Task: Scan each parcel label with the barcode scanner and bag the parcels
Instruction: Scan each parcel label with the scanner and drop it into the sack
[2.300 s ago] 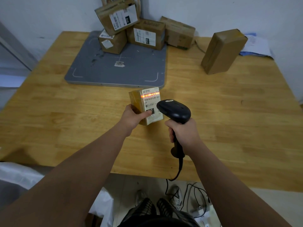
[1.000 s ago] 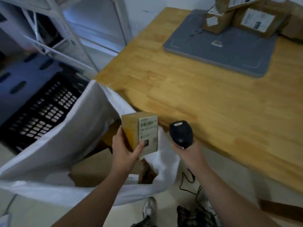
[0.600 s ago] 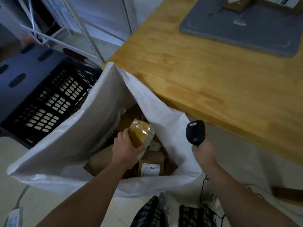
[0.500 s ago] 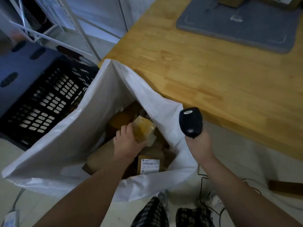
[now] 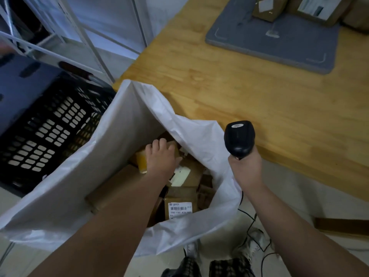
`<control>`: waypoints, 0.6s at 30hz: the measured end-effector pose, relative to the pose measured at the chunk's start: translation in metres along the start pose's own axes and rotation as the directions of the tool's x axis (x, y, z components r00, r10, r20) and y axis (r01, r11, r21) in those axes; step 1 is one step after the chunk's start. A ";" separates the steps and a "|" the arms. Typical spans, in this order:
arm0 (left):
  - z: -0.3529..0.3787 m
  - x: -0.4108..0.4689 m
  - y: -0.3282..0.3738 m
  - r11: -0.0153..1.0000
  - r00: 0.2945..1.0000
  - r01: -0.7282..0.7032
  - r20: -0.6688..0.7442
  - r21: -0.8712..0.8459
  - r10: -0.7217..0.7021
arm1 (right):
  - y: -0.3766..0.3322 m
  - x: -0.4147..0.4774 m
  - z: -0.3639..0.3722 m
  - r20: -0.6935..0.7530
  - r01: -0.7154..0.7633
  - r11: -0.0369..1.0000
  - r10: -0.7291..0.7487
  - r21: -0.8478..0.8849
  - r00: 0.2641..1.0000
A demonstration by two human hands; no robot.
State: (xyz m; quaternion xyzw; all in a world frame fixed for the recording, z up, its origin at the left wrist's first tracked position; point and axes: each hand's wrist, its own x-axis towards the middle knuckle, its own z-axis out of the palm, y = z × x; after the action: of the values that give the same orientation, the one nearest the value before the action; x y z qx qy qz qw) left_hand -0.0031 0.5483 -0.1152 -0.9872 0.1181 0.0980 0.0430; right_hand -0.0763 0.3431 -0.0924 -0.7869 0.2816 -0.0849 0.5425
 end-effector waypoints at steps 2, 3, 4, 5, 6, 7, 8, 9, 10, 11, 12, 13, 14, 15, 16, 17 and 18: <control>-0.017 0.000 0.009 0.998 0.995 -0.035 -0.101 -0.057 0.029 | -0.004 0.005 -0.014 -0.022 0.012 0.998 -0.013 -0.063 1.000; -0.028 0.000 0.016 0.994 0.988 -0.061 -0.146 -0.092 0.047 | -0.006 0.009 -0.022 -0.036 0.027 0.996 -0.031 -0.087 0.999; -0.039 0.001 0.023 0.987 0.980 -0.089 -0.187 -0.135 0.063 | -0.011 0.014 -0.032 -0.049 0.042 0.993 -0.048 -0.108 0.998; -0.051 0.002 0.032 0.977 0.972 -0.119 -0.220 -0.178 0.078 | -0.015 0.020 -0.043 -0.058 0.051 0.991 -0.059 -0.125 0.997; -0.063 0.004 0.043 0.966 0.964 -0.149 -0.247 -0.212 0.095 | -0.021 0.026 -0.054 -0.068 0.049 0.990 -0.059 -0.130 0.996; -0.074 0.006 0.054 0.956 0.956 -0.179 -0.269 -0.234 0.113 | -0.025 0.032 -0.066 -0.081 0.042 0.992 -0.052 -0.120 0.995; -0.085 0.010 0.067 0.946 0.948 -0.209 -0.291 -0.250 0.132 | -0.030 0.038 -0.079 -0.101 0.040 0.994 -0.051 -0.106 0.994; -0.096 0.014 0.081 0.936 0.937 -0.238 -0.314 -0.259 0.151 | -0.034 0.044 -0.092 -0.127 0.047 0.994 -0.059 -0.096 0.990; -0.107 0.019 0.095 0.927 0.926 -0.265 -0.338 -0.266 0.168 | -0.037 0.049 -0.106 -0.154 0.056 0.994 -0.070 -0.093 0.986; -0.118 0.024 0.110 0.919 0.916 -0.289 -0.356 -0.269 0.184 | -0.039 0.054 -0.120 -0.182 0.063 0.994 -0.079 -0.094 0.980; -0.128 0.028 0.126 0.913 0.908 -0.310 -0.369 -0.266 0.201 | -0.040 0.059 -0.136 -0.209 0.066 0.993 -0.085 -0.098 0.974; -0.138 0.033 0.143 0.908 0.899 -0.330 -0.378 -0.258 0.220 | -0.041 0.064 -0.153 -0.239 0.069 0.993 -0.091 -0.098 0.967; -0.147 0.039 0.162 0.902 0.891 -0.352 -0.385 -0.251 0.241 | -0.042 0.070 -0.171 -0.266 0.070 0.993 -0.094 -0.098 0.959; -0.155 0.044 0.182 0.894 0.884 -0.373 -0.388 -0.249 0.261 | -0.042 0.077 -0.190 -0.287 0.064 0.993 -0.091 -0.101 0.953; -0.163 0.050 0.203 0.883 0.876 -0.396 -0.393 -0.251 0.281 | -0.042 0.085 -0.211 -0.304 0.055 0.993 -0.085 -0.106 0.949; -0.169 0.056 0.226 0.872 0.866 -0.420 -0.400 -0.252 0.302 | -0.042 0.095 -0.232 -0.320 0.049 0.993 -0.083 -0.112 0.944; -0.175 0.063 0.250 0.861 0.856 -0.442 -0.404 -0.251 0.322 | -0.040 0.105 -0.254 -0.340 0.049 0.992 -0.086 -0.118 0.936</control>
State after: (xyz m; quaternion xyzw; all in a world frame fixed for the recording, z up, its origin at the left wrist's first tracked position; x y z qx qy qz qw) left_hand 0.0283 0.2730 0.0280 -0.9371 0.3017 -0.0532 -0.1674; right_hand -0.0870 0.0924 0.0270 -0.7971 0.3492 -0.2247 0.4384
